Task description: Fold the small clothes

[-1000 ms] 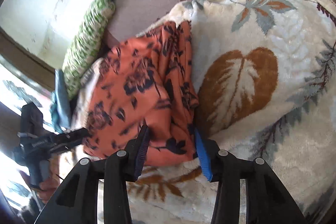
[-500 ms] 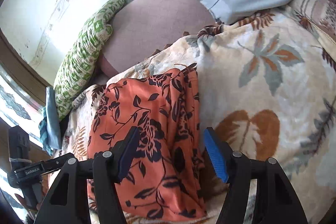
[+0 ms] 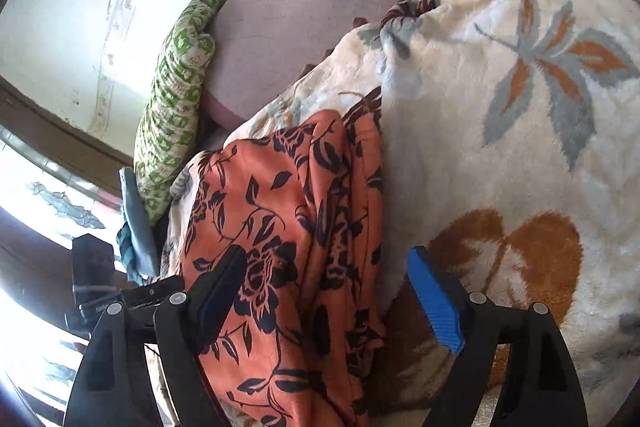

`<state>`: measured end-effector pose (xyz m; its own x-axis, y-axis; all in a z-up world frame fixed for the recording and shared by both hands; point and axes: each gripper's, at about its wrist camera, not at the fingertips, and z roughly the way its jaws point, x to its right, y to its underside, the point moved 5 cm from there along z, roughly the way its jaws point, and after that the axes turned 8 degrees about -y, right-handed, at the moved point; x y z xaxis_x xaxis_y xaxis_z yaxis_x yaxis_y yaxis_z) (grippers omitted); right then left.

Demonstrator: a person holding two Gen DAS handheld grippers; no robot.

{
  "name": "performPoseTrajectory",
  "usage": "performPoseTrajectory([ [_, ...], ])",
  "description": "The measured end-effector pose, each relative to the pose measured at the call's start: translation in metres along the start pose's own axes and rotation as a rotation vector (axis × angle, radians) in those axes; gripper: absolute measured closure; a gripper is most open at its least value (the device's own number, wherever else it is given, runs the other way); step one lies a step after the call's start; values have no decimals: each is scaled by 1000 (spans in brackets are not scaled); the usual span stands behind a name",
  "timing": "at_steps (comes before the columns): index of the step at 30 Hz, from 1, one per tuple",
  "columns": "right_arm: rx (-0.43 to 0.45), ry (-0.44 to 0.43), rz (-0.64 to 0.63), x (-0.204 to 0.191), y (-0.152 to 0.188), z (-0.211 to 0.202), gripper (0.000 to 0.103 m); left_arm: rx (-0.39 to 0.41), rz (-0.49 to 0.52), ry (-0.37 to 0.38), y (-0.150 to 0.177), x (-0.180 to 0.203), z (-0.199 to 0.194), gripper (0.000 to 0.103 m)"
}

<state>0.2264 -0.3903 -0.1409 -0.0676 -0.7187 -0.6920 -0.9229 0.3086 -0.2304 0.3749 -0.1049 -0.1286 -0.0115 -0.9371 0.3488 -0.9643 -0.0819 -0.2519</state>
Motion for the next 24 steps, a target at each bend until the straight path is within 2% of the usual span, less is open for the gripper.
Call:
performPoseTrajectory([
  [2,-39,-1,12,6,8,13,17,-60,-24,80,0,3,20,35],
  [4,-84,-81,64,11,18,31,16,-99,-53,94,0,3,38,25],
  [6,-55,-86,42,10,21,40,13,-131,-96,127,-1,1,53,23],
  [7,-47,-104,36,6,21,42,6,-127,-122,135,-3,0,54,25],
  [8,-50,-101,37,3,21,43,10,-118,-142,146,-6,0,52,29],
  [9,-65,-80,32,0,22,45,20,-112,-155,150,-7,0,49,40],
  [10,-97,-49,8,-6,25,48,52,-95,-154,142,-7,0,44,47],
  [12,-117,34,-80,-22,31,47,56,-63,-122,130,-1,1,32,53],
  [14,-115,54,-101,-41,34,42,58,-38,-118,129,8,0,16,54],
  [18,-77,-37,-163,-104,41,31,56,79,-122,135,26,-13,-43,54],
  [21,-65,-85,-195,-135,56,34,54,97,-139,117,40,-43,-76,51],
  [23,-82,-68,-204,-139,69,48,52,95,-138,54,51,-66,-82,47],
  [24,-94,-42,-211,-137,78,57,52,98,-130,-16,58,-78,-80,44],
])
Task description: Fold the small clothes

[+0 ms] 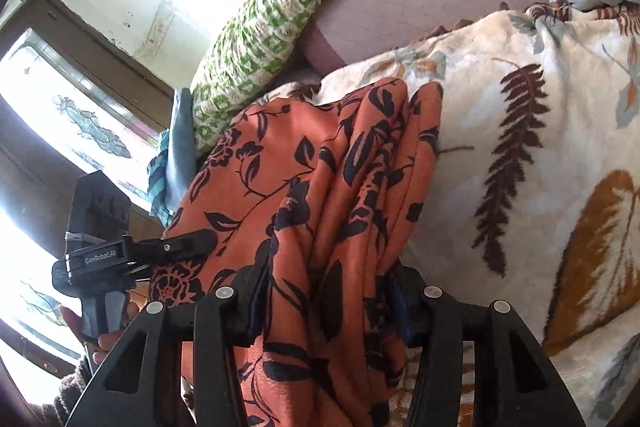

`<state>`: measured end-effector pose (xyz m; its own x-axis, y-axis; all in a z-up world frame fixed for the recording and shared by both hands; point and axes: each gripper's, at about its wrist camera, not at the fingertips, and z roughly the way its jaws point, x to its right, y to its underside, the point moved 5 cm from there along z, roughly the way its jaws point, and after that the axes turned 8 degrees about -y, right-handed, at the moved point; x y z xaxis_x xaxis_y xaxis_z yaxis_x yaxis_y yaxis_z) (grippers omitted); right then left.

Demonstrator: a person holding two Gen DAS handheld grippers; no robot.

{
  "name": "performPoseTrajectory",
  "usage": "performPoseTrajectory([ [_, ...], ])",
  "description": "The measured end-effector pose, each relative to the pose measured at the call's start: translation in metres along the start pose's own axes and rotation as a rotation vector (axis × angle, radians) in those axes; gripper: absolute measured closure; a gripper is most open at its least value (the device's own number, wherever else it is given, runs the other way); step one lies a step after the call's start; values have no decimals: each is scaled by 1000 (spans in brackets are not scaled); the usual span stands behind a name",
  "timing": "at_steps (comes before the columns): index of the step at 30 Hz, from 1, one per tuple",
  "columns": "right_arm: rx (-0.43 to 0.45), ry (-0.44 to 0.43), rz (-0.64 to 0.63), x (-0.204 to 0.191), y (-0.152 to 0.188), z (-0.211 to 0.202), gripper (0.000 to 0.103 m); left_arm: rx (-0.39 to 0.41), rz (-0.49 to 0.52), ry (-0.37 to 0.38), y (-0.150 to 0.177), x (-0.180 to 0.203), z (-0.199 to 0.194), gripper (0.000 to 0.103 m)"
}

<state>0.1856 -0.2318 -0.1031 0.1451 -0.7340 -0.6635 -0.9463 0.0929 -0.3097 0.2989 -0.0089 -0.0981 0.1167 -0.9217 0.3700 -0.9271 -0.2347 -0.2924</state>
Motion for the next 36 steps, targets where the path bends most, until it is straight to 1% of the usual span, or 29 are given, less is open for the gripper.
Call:
performPoseTrajectory([
  [1,-21,48,-12,3,8,11,51,-4,12,-80,7,-14,6,43],
  [2,-61,110,-15,10,19,24,47,-30,18,-160,15,-29,16,41],
  [3,-106,168,-6,19,30,36,42,-71,17,-205,23,-41,28,33],
  [4,-131,199,3,26,40,43,25,-76,-13,-154,29,-49,31,29],
  [5,-122,215,8,28,45,42,24,-72,-67,-86,32,-57,29,29],
  [6,-102,218,11,26,46,37,24,-86,-116,-45,36,-62,26,29],
  [7,-99,234,12,22,46,31,24,-97,-145,-22,38,-66,22,29],
  [8,-100,262,4,18,45,25,23,-96,-149,-19,40,-67,16,29],
  [9,-99,294,-18,10,44,17,22,-84,-135,-37,41,-66,9,29],
  [11,-90,368,-90,-6,44,-1,21,-33,-91,-119,45,-63,-11,31],
  [12,-82,401,-123,-15,45,-10,21,10,-60,-177,49,-58,-25,31],
  [13,-72,438,-147,-24,47,-19,17,62,-21,-249,54,-54,-36,31],
  [14,-66,481,-160,-29,48,-26,10,107,25,-329,60,-50,-46,31],
  [16,-102,555,-172,-38,55,-32,0,188,133,-456,73,-33,-58,31],
  [17,-119,570,-179,-40,61,-35,0,221,179,-508,82,-27,-64,31],
  [18,-114,580,-192,-45,68,-39,0,243,214,-555,94,-19,-67,31],
  [21,-73,640,-251,-59,92,-57,0,282,253,-657,131,-4,-69,31],
  [24,-26,681,-302,-76,108,-72,0,300,290,-654,170,12,-71,31],
  [26,-2,673,-319,-86,116,-80,0,295,292,-635,190,11,-73,31],
  [27,8,678,-327,-90,119,-83,0,294,287,-628,199,8,-80,31],
  [31,41,706,-360,-103,130,-95,0,298,256,-625,215,2,-95,31],
  [34,80,671,-345,-109,135,-104,0,296,241,-623,220,1,-102,31],
  [36,97,643,-315,-109,137,-109,0,278,210,-597,220,-3,-104,31],
])
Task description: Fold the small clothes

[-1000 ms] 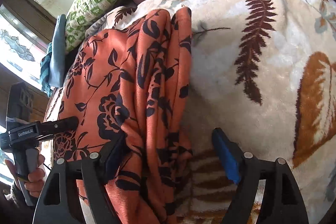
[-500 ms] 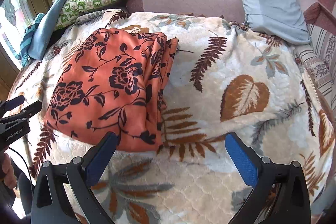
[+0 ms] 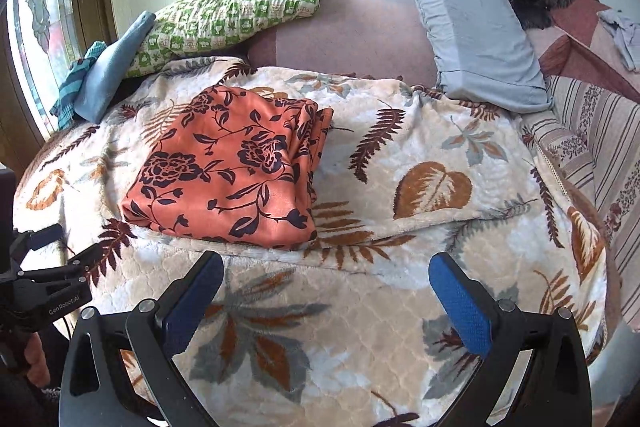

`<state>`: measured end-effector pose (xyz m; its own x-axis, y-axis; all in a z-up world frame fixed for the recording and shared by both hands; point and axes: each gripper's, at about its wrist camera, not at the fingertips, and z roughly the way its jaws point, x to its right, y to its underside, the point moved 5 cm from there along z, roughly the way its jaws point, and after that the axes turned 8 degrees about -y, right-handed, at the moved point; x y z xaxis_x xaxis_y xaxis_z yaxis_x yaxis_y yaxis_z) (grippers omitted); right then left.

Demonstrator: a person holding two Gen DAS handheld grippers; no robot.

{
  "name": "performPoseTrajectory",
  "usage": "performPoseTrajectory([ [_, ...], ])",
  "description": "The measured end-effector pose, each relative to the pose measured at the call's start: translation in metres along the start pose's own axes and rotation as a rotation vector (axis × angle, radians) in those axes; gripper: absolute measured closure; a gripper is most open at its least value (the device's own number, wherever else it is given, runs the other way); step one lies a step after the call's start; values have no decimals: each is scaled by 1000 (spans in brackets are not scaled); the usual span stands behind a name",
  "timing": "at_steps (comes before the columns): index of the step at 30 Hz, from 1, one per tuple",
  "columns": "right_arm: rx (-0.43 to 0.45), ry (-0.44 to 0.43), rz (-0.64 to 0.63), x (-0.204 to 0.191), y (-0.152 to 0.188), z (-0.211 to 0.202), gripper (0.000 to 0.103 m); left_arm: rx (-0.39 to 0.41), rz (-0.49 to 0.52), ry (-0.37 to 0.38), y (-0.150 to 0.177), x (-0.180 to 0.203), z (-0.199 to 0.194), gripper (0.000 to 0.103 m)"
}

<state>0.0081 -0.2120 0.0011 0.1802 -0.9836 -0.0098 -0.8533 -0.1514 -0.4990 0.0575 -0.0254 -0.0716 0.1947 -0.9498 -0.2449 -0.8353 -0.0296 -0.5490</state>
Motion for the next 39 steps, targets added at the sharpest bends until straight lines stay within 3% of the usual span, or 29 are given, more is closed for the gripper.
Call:
performPoseTrajectory([
  [3,-17,-28,50,3,4,-1,0,-16,-55,57,-1,-7,-3,31],
  [7,46,-15,52,4,6,-15,0,17,-87,109,-2,-9,-12,31],
  [11,38,-18,46,5,7,-18,0,68,-62,84,1,-2,-23,31],
  [17,59,32,-37,-7,11,-23,0,28,-66,105,2,-3,-24,31],
  [24,26,-4,-79,-5,15,-16,0,100,-17,111,3,2,-43,31],
  [39,-23,33,-42,10,23,-10,0,103,59,154,8,15,-54,31],
])
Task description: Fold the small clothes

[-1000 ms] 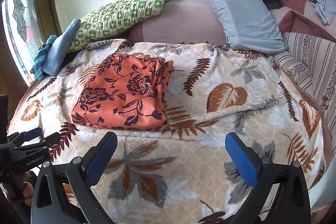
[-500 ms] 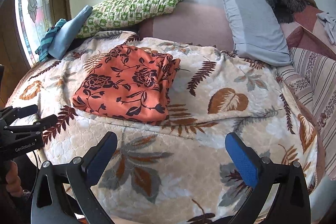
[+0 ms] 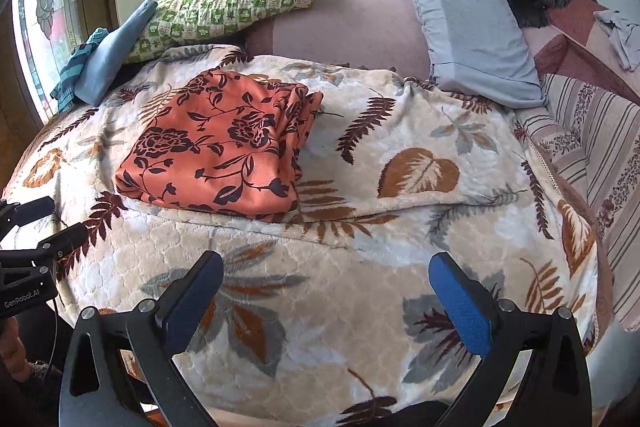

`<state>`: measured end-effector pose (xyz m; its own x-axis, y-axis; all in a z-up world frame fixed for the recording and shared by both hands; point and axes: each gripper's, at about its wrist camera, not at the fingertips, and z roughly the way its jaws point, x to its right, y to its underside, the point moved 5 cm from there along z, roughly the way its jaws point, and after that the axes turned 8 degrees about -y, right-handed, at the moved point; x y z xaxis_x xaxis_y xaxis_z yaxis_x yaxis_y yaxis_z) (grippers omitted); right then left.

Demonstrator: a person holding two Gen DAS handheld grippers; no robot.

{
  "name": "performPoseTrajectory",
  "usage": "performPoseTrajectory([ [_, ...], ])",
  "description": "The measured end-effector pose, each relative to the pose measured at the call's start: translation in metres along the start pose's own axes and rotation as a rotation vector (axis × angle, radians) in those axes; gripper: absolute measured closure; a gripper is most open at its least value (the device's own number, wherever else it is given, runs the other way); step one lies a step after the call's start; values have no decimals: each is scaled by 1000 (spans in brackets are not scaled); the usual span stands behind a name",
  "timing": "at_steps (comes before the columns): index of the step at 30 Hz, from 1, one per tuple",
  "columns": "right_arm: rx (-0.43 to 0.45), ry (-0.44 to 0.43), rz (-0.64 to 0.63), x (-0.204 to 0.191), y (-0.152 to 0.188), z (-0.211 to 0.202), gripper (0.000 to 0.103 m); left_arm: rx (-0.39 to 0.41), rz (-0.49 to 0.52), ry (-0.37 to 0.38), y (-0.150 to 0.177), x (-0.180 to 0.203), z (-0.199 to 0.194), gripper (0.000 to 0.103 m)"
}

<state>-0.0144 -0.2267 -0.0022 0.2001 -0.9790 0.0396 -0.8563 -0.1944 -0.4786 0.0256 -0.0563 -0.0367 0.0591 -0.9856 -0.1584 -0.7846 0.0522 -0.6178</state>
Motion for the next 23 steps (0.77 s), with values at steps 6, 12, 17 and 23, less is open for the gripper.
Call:
performPoseTrajectory([
  [6,-9,7,5,1,1,2,0,-15,10,10,1,3,2,31],
  [12,-20,16,12,4,1,6,0,37,24,-4,-3,4,-6,31],
  [17,-17,37,8,5,1,5,0,33,33,-6,-2,6,-7,31],
  [23,-11,55,-2,6,-1,4,0,15,43,-13,-2,5,-4,31],
])
